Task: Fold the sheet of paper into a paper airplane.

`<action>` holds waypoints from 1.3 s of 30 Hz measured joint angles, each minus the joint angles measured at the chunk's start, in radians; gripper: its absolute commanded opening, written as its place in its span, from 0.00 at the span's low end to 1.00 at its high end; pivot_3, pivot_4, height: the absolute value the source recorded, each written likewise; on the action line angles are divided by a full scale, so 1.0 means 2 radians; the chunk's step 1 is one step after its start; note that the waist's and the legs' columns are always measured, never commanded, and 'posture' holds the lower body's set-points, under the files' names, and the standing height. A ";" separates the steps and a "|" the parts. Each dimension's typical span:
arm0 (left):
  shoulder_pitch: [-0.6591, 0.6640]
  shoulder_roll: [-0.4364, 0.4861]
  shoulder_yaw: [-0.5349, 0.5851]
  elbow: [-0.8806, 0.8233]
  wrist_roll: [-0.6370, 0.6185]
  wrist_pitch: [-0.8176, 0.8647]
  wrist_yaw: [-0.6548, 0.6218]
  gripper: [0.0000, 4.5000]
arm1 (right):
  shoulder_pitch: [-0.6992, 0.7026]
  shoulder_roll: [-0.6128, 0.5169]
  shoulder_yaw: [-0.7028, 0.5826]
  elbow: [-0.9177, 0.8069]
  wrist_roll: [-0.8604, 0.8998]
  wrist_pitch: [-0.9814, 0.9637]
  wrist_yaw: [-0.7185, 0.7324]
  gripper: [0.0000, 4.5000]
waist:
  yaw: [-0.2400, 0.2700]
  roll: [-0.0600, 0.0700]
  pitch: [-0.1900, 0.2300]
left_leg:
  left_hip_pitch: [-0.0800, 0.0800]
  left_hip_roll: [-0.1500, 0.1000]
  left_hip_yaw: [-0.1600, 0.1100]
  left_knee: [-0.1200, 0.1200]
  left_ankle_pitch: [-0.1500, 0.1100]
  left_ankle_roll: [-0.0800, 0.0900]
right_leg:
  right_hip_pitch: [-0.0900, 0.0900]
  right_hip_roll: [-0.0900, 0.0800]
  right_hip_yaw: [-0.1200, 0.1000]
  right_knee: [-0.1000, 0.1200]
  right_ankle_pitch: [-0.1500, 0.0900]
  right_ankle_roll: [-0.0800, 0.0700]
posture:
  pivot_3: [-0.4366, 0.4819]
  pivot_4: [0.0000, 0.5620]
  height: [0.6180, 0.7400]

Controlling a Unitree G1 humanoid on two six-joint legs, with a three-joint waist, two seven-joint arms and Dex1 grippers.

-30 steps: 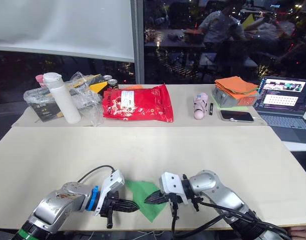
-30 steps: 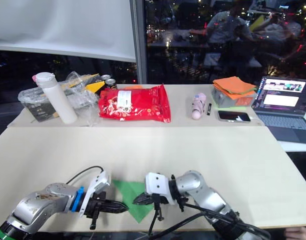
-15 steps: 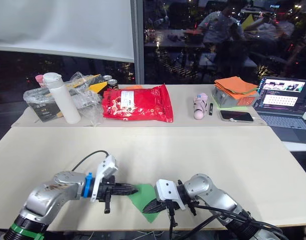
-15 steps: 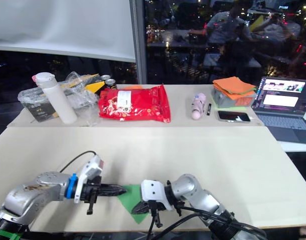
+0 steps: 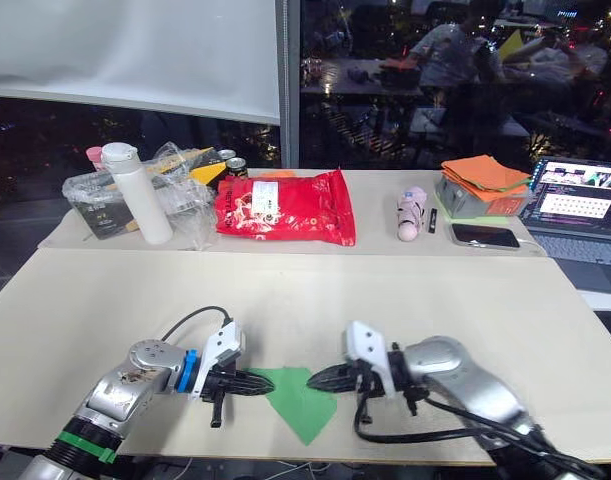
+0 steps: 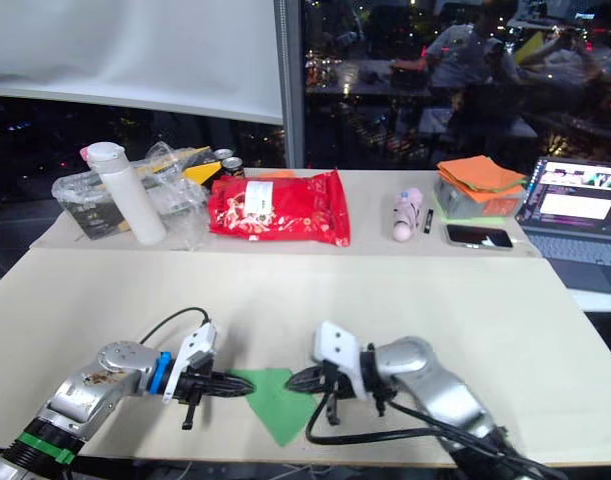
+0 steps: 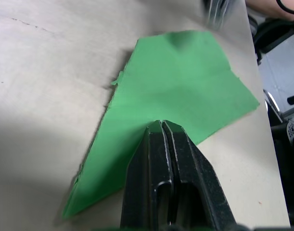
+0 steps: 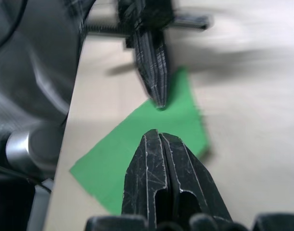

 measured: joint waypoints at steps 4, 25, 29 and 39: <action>0.000 -0.011 -0.001 0.004 0.001 -0.001 -0.002 0.00 | 0.055 -0.003 -0.058 -0.049 0.059 0.097 -0.045 0.36 | -0.001 0.000 0.000 | 0.000 0.000 0.000 0.000 0.000 0.000 | 0.000 0.000 0.000 0.000 -0.001 -0.001 | 0.48 0.27 0.88; -0.002 -0.026 0.000 0.014 0.003 0.003 -0.017 0.00 | 0.107 0.096 -0.124 -0.055 0.193 0.311 -0.208 0.59 | -0.005 0.000 -0.001 | 0.000 0.000 0.000 0.000 0.000 0.000 | -0.001 0.000 0.000 -0.001 -0.001 -0.001 | 0.48 0.27 0.88; 0.002 -0.033 0.002 0.008 -0.001 0.014 -0.014 0.00 | 0.103 0.106 -0.130 -0.032 0.201 0.313 -0.217 0.31 | -0.006 0.000 -0.001 | 0.000 0.000 0.000 0.000 0.000 0.000 | -0.001 0.000 0.000 -0.001 -0.001 -0.001 | 0.48 0.27 0.88; 0.008 -0.033 0.006 -0.001 -0.001 0.023 -0.006 0.00 | 0.066 0.100 -0.131 0.006 0.253 0.332 -0.204 0.00 | -0.014 -0.001 -0.001 | 0.001 0.000 0.000 0.000 0.000 0.000 | 0.000 0.000 0.000 -0.001 -0.001 -0.001 | 0.48 0.27 0.88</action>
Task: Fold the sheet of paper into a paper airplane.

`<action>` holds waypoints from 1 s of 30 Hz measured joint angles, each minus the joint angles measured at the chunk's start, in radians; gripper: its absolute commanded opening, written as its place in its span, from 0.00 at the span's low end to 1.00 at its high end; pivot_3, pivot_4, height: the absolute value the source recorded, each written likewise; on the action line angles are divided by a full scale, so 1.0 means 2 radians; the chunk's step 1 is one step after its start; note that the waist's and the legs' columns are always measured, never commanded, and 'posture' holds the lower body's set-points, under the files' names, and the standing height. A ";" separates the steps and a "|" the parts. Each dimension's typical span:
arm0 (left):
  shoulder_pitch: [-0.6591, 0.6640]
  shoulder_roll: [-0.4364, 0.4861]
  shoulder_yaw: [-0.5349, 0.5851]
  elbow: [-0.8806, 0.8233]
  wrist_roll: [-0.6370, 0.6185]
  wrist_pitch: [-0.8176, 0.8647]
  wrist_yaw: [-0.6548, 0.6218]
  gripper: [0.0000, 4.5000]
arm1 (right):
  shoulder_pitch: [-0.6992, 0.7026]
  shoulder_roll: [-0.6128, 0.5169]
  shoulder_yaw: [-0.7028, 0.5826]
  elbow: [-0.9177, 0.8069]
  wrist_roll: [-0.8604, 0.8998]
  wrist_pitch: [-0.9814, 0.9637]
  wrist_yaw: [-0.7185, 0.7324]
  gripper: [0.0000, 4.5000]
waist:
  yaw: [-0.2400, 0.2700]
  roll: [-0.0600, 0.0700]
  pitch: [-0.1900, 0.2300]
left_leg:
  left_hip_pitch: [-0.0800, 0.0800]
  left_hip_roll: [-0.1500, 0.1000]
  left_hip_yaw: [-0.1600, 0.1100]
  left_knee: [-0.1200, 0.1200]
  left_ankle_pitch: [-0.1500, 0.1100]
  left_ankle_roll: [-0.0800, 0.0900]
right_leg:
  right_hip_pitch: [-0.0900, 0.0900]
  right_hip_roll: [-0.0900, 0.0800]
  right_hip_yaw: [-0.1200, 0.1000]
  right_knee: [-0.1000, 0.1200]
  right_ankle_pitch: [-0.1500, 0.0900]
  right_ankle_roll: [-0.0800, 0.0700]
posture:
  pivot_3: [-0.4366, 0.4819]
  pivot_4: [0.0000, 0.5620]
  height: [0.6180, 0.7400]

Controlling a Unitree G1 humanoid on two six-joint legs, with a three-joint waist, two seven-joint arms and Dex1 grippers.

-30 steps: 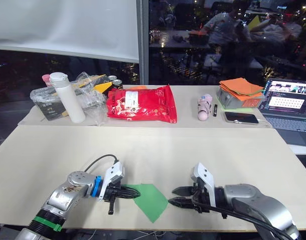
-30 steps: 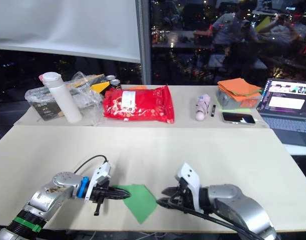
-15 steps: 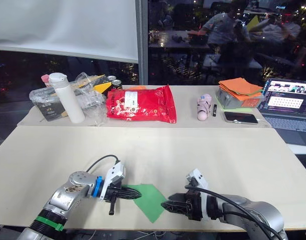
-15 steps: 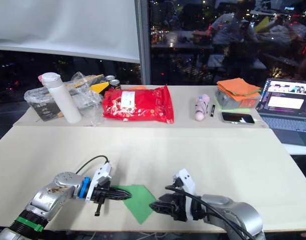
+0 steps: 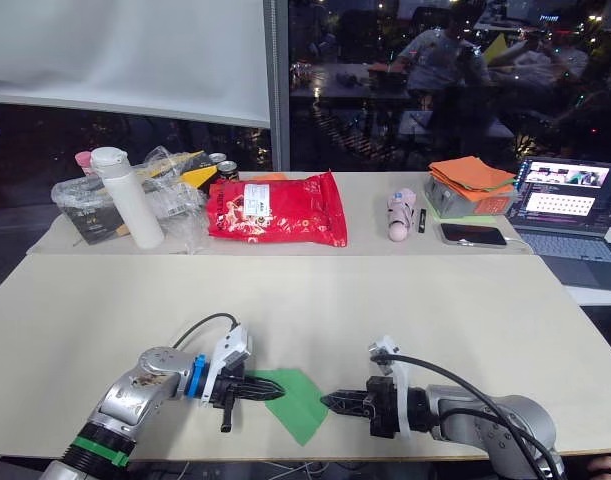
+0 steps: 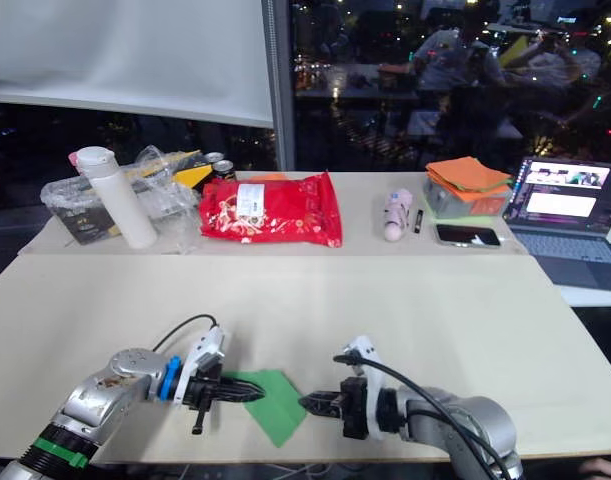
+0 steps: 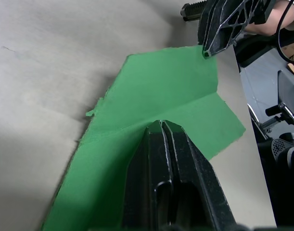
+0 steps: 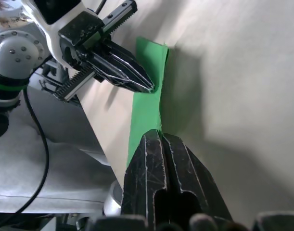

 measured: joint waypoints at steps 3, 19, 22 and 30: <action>0.003 0.000 0.001 -0.005 0.000 0.001 0.004 0.00 | -0.028 -0.022 0.018 0.026 0.001 -0.001 0.020 0.00 | -0.002 0.000 0.000 | 0.000 0.000 0.000 0.000 0.000 0.000 | 0.000 0.000 0.000 0.000 0.000 0.000 | 0.48 0.27 0.88; 0.004 -0.018 -0.007 -0.017 0.008 -0.011 0.021 0.00 | -0.307 -0.093 0.232 0.318 -0.168 -0.191 0.248 0.00 | 0.003 0.002 0.001 | -0.002 0.000 0.000 0.000 0.000 0.000 | 0.000 0.000 0.000 -0.001 0.002 0.004 | 0.48 0.27 0.88; -0.002 -0.019 -0.009 -0.013 0.014 -0.016 0.022 0.00 | -0.326 -0.077 0.245 0.358 -0.196 -0.219 0.272 0.00 | 0.003 0.002 0.001 | -0.002 0.000 0.000 0.000 0.000 0.000 | 0.001 0.000 0.000 -0.001 0.002 0.004 | 0.48 0.27 0.88; 0.004 -0.019 -0.005 -0.013 0.015 -0.022 0.024 0.00 | -0.338 -0.061 0.240 0.393 -0.224 -0.250 0.299 0.14 | 0.002 0.003 0.001 | -0.002 0.000 0.000 0.000 0.000 0.000 | 0.001 0.000 0.000 0.001 0.003 0.004 | 0.48 0.27 0.88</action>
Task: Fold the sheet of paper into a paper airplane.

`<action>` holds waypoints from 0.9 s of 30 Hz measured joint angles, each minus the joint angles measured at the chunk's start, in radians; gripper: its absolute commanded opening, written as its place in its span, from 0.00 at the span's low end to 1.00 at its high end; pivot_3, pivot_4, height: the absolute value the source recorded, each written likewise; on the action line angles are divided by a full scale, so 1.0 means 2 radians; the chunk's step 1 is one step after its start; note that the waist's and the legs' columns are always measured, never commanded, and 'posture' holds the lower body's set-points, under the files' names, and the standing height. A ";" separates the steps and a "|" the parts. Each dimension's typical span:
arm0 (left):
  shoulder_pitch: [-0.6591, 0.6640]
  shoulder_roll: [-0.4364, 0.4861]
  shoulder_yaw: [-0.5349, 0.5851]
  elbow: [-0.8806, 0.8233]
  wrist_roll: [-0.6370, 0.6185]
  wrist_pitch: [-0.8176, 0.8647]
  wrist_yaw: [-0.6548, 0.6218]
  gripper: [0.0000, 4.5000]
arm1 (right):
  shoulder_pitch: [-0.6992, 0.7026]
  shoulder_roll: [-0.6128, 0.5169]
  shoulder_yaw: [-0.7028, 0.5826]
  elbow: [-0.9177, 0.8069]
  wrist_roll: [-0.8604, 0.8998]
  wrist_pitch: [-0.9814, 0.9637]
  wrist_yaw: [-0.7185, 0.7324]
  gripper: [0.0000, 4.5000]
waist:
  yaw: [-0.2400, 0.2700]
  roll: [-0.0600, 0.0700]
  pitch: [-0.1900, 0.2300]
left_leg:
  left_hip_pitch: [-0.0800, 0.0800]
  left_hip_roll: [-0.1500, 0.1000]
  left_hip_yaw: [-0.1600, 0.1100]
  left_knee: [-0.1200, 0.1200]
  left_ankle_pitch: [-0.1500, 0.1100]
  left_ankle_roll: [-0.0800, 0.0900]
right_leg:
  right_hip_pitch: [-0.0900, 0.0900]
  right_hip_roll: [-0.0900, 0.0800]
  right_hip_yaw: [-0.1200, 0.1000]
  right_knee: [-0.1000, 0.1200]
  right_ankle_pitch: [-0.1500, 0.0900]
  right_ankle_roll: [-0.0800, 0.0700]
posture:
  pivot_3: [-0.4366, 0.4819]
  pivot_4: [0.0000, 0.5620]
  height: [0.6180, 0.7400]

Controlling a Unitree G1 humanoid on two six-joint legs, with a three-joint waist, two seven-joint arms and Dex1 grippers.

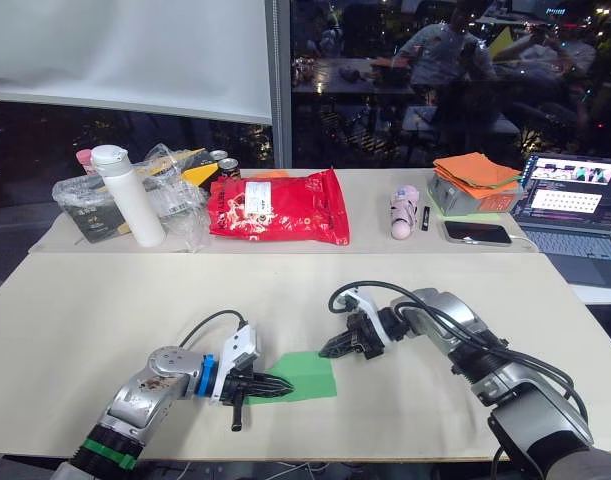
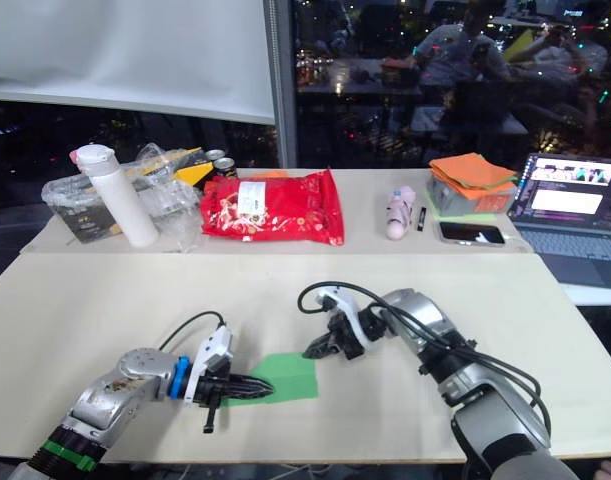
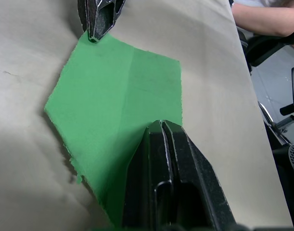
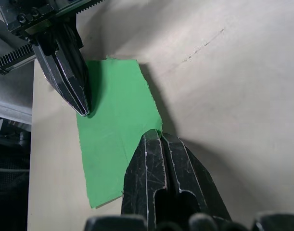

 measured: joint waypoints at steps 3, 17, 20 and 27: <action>0.005 0.000 0.004 -0.003 -0.002 0.002 0.002 0.00 | 0.007 -0.001 -0.026 -0.005 -0.001 -0.002 -0.007 0.36 | 0.000 0.000 0.000 | 0.000 0.000 0.000 0.000 0.000 0.000 | 0.000 0.000 0.000 0.000 0.000 0.000 | 0.48 0.27 0.88; 0.018 -0.003 0.010 -0.034 -0.004 0.034 0.031 0.00 | 0.091 0.007 -0.091 -0.066 0.013 0.005 -0.033 0.49 | -0.004 0.000 0.000 | 0.000 0.000 0.000 0.000 0.000 0.000 | 0.000 0.000 0.000 0.000 0.000 0.000 | 0.48 0.27 0.88; 0.018 -0.003 0.010 -0.034 -0.004 0.033 0.031 0.00 | 0.092 0.010 -0.094 -0.066 0.013 0.009 -0.032 0.49 | -0.004 0.000 0.000 | 0.000 0.000 0.000 0.000 0.000 0.000 | 0.000 0.000 0.000 0.000 0.000 0.000 | 0.48 0.27 0.88; 0.015 -0.003 0.010 -0.028 -0.004 0.027 0.031 0.00 | 0.114 0.024 -0.095 -0.088 0.032 0.039 -0.032 0.33 | -0.004 0.001 0.000 | 0.001 0.000 0.000 0.000 0.000 0.000 | 0.000 0.000 0.000 0.000 0.000 0.000 | 0.48 0.27 0.88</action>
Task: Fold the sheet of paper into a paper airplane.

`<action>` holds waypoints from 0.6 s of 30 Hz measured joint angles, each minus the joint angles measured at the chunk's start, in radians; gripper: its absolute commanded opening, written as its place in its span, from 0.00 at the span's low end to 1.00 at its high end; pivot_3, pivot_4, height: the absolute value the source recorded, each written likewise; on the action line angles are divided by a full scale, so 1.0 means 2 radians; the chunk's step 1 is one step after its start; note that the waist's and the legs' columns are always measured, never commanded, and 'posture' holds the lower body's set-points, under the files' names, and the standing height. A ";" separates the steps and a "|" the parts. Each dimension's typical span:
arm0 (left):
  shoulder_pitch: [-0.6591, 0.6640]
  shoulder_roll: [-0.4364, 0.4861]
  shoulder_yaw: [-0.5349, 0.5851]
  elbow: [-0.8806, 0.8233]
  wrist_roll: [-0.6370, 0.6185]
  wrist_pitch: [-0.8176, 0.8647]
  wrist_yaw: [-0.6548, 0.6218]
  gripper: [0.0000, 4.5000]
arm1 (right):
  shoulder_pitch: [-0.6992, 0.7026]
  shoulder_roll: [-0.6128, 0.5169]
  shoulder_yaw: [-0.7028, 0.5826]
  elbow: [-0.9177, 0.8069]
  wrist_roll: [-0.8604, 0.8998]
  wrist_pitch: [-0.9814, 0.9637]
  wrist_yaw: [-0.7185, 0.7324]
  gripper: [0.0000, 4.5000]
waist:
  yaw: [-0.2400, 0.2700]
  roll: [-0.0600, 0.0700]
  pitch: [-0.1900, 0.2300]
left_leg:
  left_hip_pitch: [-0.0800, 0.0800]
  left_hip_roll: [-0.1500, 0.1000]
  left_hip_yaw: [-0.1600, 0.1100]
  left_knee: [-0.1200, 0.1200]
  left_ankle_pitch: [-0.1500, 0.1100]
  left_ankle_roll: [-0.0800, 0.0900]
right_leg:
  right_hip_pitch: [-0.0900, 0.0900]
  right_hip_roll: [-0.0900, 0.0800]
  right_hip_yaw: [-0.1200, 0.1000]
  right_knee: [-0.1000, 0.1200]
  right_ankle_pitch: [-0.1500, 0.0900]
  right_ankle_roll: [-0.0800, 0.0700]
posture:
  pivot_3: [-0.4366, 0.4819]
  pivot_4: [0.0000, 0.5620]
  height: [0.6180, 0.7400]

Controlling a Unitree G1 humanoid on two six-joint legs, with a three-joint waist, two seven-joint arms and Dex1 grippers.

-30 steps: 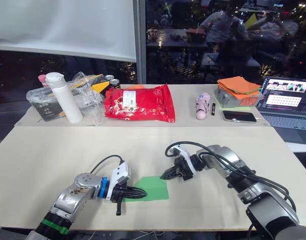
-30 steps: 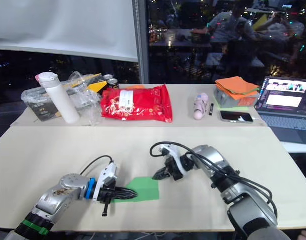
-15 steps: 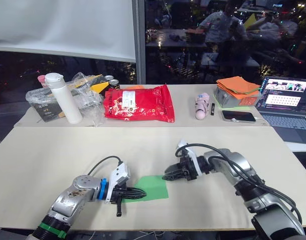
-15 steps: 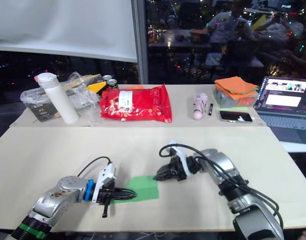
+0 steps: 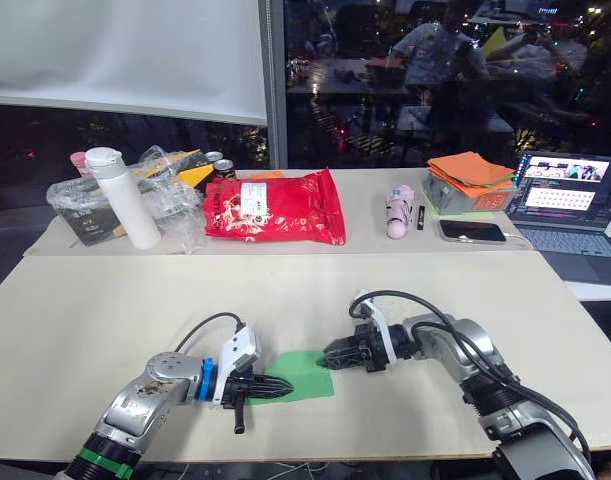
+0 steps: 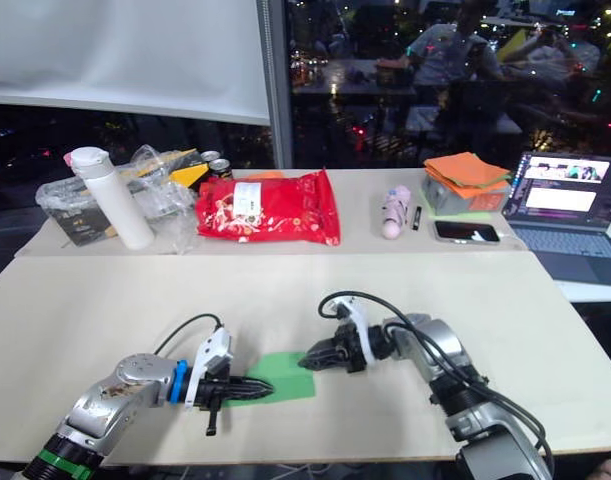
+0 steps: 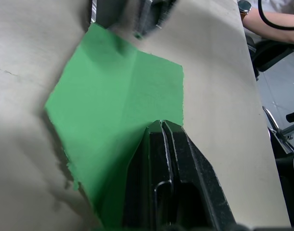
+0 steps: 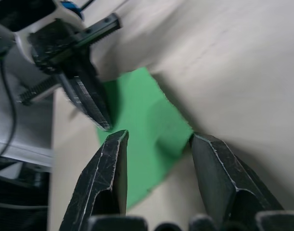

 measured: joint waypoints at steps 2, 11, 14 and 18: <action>0.000 0.000 0.000 0.002 0.000 -0.004 0.000 0.00 | 0.003 0.000 0.000 -0.011 0.004 0.007 -0.001 0.18 | 0.000 0.000 0.000 | 0.000 0.000 0.000 0.000 0.000 0.000 | 0.000 0.000 0.000 0.000 0.000 0.000 | 0.48 0.27 0.88; 0.000 0.000 0.000 0.006 0.001 -0.008 0.000 0.00 | 0.006 0.003 -0.011 -0.023 0.021 0.020 -0.011 0.01 | -0.001 0.000 0.000 | 0.001 0.000 0.000 0.000 0.000 0.000 | 0.000 0.000 0.000 0.000 0.000 -0.001 | 0.48 0.27 0.88; -0.001 0.000 0.001 0.009 0.001 -0.014 0.000 0.00 | 0.009 0.001 -0.016 -0.023 0.025 0.022 -0.012 0.01 | 0.000 0.000 0.000 | 0.001 0.000 0.000 0.000 0.000 0.000 | 0.000 0.000 0.000 0.000 0.000 -0.001 | 0.48 0.27 0.88; -0.008 0.000 0.011 0.024 0.002 -0.020 0.003 0.00 | 0.013 -0.009 -0.027 -0.019 0.032 0.022 -0.015 0.01 | 0.003 0.000 0.000 | 0.000 0.000 0.000 0.000 0.000 0.000 | 0.000 0.000 0.000 -0.001 0.000 -0.001 | 0.48 0.27 0.88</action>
